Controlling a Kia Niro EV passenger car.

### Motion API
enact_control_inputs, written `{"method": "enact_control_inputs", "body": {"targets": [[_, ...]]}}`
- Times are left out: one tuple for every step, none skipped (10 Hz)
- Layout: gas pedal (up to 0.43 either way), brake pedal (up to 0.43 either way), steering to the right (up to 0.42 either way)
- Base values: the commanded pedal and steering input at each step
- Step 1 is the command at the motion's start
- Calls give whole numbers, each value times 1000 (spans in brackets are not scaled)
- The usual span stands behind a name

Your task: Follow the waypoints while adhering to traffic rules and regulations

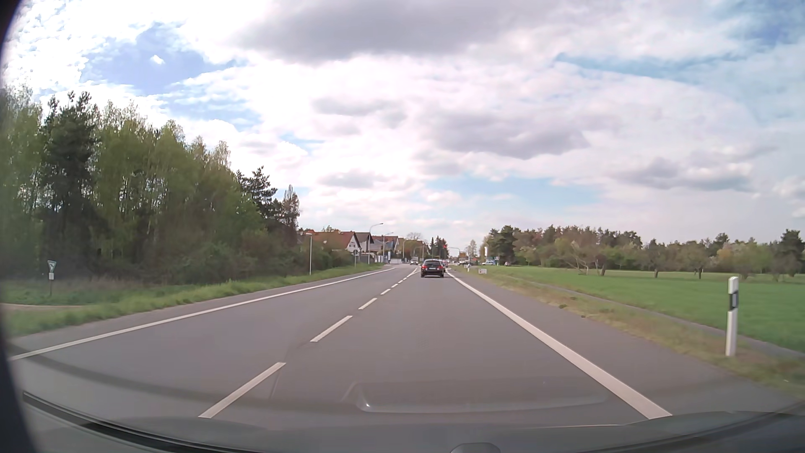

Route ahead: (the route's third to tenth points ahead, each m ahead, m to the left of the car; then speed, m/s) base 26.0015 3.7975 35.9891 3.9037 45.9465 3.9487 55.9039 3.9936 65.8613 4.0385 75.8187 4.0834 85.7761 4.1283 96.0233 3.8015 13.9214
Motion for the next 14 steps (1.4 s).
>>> {"method": "enact_control_inputs", "body": {"targets": [[0, 146, 1], [0, 146, 0], [0, 152, 0], [0, 152, 0], [0, 152, 0], [0, 152, 0], [0, 152, 0], [0, 159, 0], [0, 159, 0], [0, 159, 0], [0, 159, 0], [0, 159, 0], [0, 159, 0], [0, 159, 0]]}}
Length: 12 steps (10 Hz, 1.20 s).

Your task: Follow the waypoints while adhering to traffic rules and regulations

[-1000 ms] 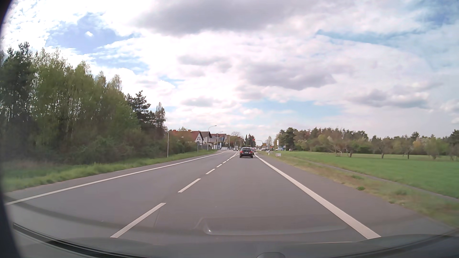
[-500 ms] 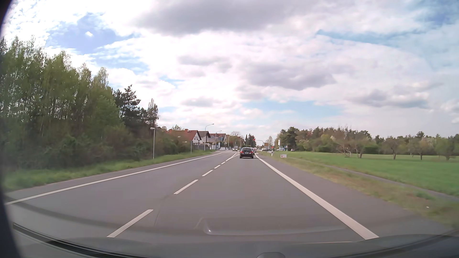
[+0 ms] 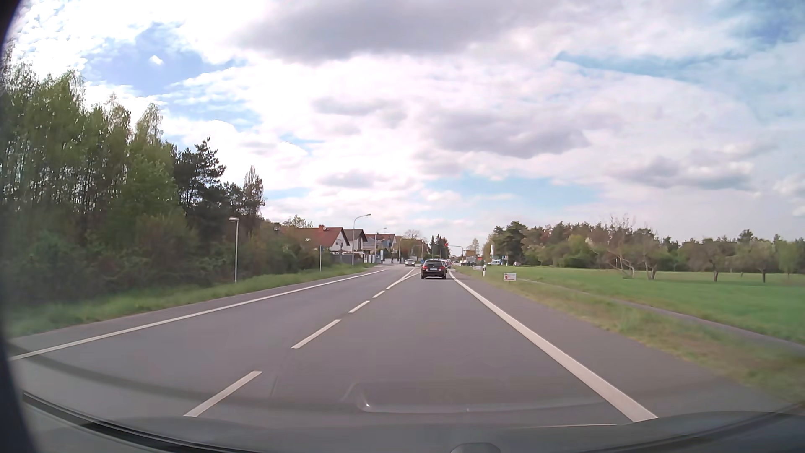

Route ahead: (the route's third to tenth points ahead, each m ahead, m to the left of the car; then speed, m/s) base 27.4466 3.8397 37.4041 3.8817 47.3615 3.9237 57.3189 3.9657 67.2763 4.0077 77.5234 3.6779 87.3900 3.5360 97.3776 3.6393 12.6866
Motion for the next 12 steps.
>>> {"method": "enact_control_inputs", "body": {"targets": [[0, 159, 0], [0, 159, 0], [0, 159, 0], [0, 165, 0], [0, 165, 0], [0, 159, 0], [0, 165, 0], [0, 165, 0], [0, 165, 0], [0, 165, 0], [0, 165, 0], [0, 165, 0]]}}
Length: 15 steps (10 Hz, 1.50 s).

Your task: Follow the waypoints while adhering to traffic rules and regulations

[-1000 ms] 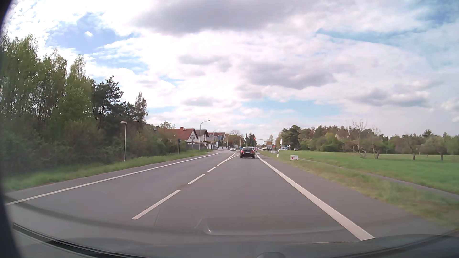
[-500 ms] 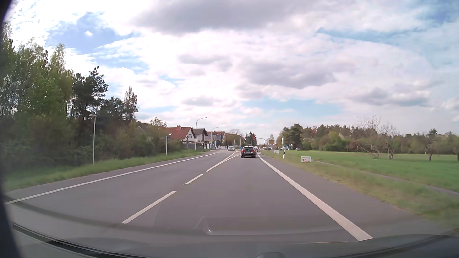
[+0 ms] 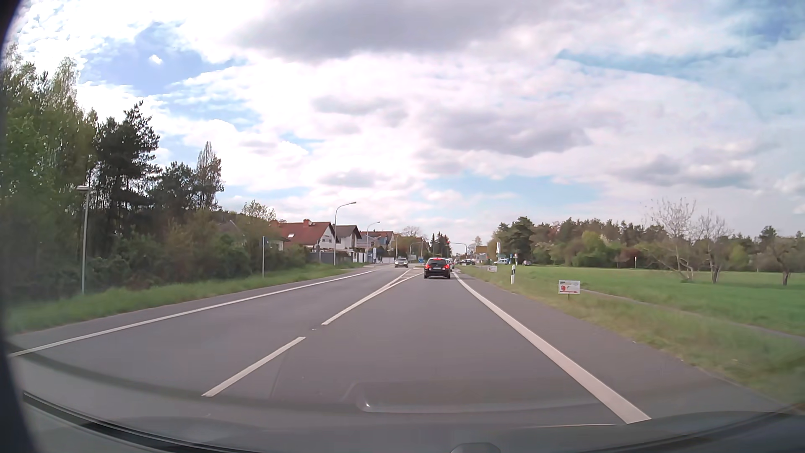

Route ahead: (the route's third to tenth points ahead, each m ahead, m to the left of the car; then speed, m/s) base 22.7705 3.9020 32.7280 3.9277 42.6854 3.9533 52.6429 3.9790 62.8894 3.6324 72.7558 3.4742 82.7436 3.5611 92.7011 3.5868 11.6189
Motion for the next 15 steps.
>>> {"method": "enact_control_inputs", "body": {"targets": [[0, 165, 0], [0, 165, 0], [0, 165, 0], [0, 165, 0], [0, 165, 0], [0, 165, 0], [0, 159, 0], [0, 165, 0], [0, 165, 0], [0, 165, 0], [0, 165, 0], [0, 165, 0], [0, 165, 0], [0, 165, 0], [0, 165, 0]]}}
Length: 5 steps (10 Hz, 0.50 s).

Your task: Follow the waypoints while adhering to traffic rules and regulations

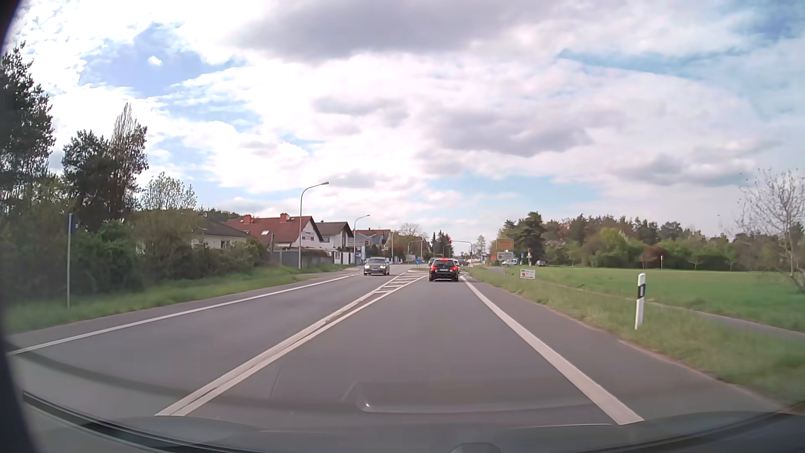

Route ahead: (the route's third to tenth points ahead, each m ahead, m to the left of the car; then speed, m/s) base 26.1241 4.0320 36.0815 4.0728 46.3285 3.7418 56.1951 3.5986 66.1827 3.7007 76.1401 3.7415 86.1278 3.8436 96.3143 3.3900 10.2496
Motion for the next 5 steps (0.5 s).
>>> {"method": "enact_control_inputs", "body": {"targets": [[0, 165, 0], [0, 165, 0], [0, 165, 0], [0, 165, 0], [0, 171, 0]]}}
